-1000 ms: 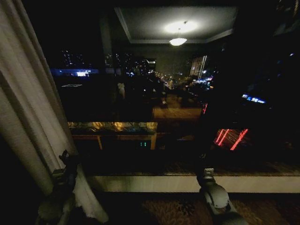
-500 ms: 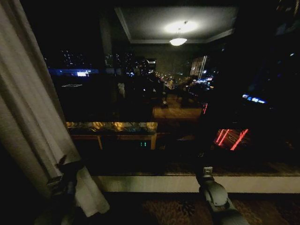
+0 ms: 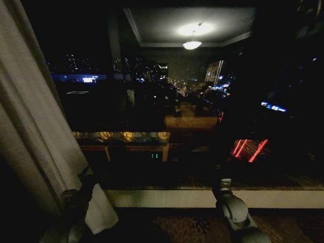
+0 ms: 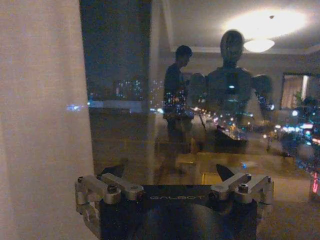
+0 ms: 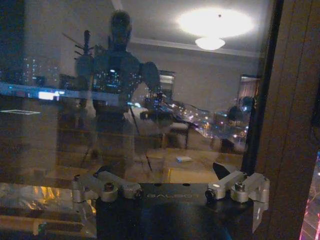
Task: Open the curtains by pulling them apart, changing their state from closed to fully open.
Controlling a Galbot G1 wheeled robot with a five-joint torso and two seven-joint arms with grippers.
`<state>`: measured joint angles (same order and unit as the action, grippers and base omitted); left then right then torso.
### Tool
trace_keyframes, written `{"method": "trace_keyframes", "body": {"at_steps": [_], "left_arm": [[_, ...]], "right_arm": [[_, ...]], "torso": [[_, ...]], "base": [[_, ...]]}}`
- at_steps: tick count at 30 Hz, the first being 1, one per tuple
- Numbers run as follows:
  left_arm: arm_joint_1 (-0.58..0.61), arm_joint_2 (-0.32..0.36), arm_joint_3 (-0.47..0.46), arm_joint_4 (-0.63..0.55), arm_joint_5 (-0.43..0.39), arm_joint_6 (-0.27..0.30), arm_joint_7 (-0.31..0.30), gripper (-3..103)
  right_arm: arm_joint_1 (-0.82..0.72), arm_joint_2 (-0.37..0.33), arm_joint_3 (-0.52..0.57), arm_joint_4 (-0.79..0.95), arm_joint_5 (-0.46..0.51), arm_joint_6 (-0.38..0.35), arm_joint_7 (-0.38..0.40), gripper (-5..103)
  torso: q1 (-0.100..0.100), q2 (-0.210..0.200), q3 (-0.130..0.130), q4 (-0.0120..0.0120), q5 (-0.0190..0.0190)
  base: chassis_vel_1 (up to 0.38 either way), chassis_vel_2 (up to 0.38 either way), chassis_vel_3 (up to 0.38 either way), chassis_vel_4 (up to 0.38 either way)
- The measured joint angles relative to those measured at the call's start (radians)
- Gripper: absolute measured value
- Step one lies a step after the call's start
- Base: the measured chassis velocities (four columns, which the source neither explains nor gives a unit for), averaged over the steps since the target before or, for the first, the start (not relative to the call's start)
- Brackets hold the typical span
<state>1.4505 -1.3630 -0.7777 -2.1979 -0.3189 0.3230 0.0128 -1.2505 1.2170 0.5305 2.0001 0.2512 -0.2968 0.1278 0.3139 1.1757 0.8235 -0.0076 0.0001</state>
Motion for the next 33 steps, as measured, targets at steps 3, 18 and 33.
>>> {"method": "trace_keyframes", "body": {"at_steps": [3,18,33], "left_arm": [[0.004,-0.001,-0.003,-0.001,0.001,-0.006,0.011,100],[-0.018,0.016,0.013,0.023,0.007,-0.026,0.032,100],[-0.035,0.041,-0.002,0.061,0.000,-0.044,0.033,100]], "right_arm": [[0.002,0.004,-0.002,0.004,-0.002,-0.007,0.001,100],[0.001,0.010,0.015,-0.001,-0.006,-0.010,0.009,100],[0.005,0.019,0.016,0.001,-0.010,-0.010,0.028,100]], "torso": [[0.000,0.000,0.000,0.0000,0.0000],[0.000,0.000,0.000,-0.0003,0.0003],[0.000,0.000,0.000,-0.0001,-0.0002]], "base": [[-0.096,-0.100,0.093,0.074],[-0.239,-0.243,0.244,0.250],[-0.353,-0.357,0.354,0.354]]}}
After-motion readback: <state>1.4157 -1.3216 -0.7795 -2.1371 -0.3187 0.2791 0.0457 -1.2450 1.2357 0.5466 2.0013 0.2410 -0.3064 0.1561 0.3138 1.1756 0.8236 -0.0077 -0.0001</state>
